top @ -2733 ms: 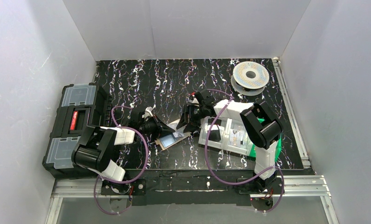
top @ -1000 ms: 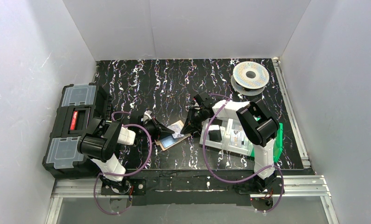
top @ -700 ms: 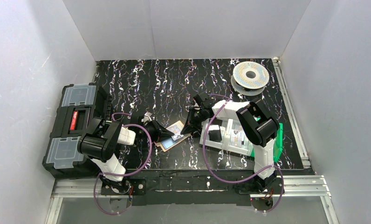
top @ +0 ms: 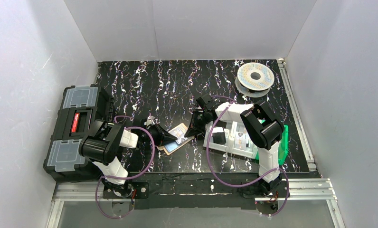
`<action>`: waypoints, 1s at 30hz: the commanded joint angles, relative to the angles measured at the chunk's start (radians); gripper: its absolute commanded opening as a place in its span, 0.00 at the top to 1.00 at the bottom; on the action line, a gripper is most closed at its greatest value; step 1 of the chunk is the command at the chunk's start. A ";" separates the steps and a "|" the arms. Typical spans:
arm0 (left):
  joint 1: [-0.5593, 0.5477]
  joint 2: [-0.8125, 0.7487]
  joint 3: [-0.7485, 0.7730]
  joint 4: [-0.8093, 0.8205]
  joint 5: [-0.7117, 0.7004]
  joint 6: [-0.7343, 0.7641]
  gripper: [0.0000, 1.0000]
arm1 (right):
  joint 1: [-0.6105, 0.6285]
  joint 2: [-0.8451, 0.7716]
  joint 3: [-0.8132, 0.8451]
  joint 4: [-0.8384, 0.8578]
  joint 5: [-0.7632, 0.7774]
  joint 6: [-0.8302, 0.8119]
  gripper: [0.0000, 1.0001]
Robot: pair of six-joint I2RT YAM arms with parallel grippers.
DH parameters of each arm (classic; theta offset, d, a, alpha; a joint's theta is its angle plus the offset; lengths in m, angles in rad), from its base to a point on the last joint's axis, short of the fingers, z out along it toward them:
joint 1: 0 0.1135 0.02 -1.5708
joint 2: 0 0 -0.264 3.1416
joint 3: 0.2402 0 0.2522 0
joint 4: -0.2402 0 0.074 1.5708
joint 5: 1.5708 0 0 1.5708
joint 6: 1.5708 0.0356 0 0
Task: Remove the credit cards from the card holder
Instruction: Remove the credit card from the card holder.
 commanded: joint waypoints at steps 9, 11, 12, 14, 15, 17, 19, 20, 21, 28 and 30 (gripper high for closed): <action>-0.002 -0.029 -0.028 -0.004 0.011 -0.005 1.00 | 0.002 -0.004 0.022 -0.098 0.109 -0.042 0.99; 0.000 -0.036 -0.028 -0.019 0.008 -0.001 1.00 | 0.002 -0.003 0.022 -0.100 0.113 -0.043 0.99; 0.003 -0.041 -0.027 -0.036 0.005 0.005 1.00 | 0.002 -0.003 0.022 -0.102 0.117 -0.044 0.99; 0.006 -0.053 -0.020 -0.085 -0.001 0.029 1.00 | 0.001 -0.001 0.022 -0.103 0.120 -0.046 0.99; 0.007 -0.058 -0.016 -0.114 -0.004 0.044 1.00 | 0.001 -0.001 0.023 -0.103 0.120 -0.046 0.99; 0.009 -0.070 -0.007 -0.172 -0.014 0.074 1.00 | 0.001 0.000 0.025 -0.103 0.120 -0.046 0.99; 0.011 -0.082 -0.003 -0.211 -0.021 0.095 1.00 | 0.001 0.005 0.028 -0.103 0.120 -0.046 0.99; 0.011 -0.087 -0.001 -0.229 -0.025 0.105 1.00 | 0.001 0.007 0.028 -0.104 0.120 -0.046 0.99; 0.011 -0.094 0.000 -0.243 -0.030 0.113 1.00 | 0.001 0.007 0.028 -0.104 0.120 -0.046 0.99; 0.014 -0.113 0.004 -0.283 -0.043 0.137 0.96 | 0.001 0.012 0.025 -0.104 0.121 -0.047 0.99; 0.016 -0.116 0.001 -0.289 -0.045 0.142 0.95 | 0.000 0.014 0.025 -0.105 0.121 -0.046 0.99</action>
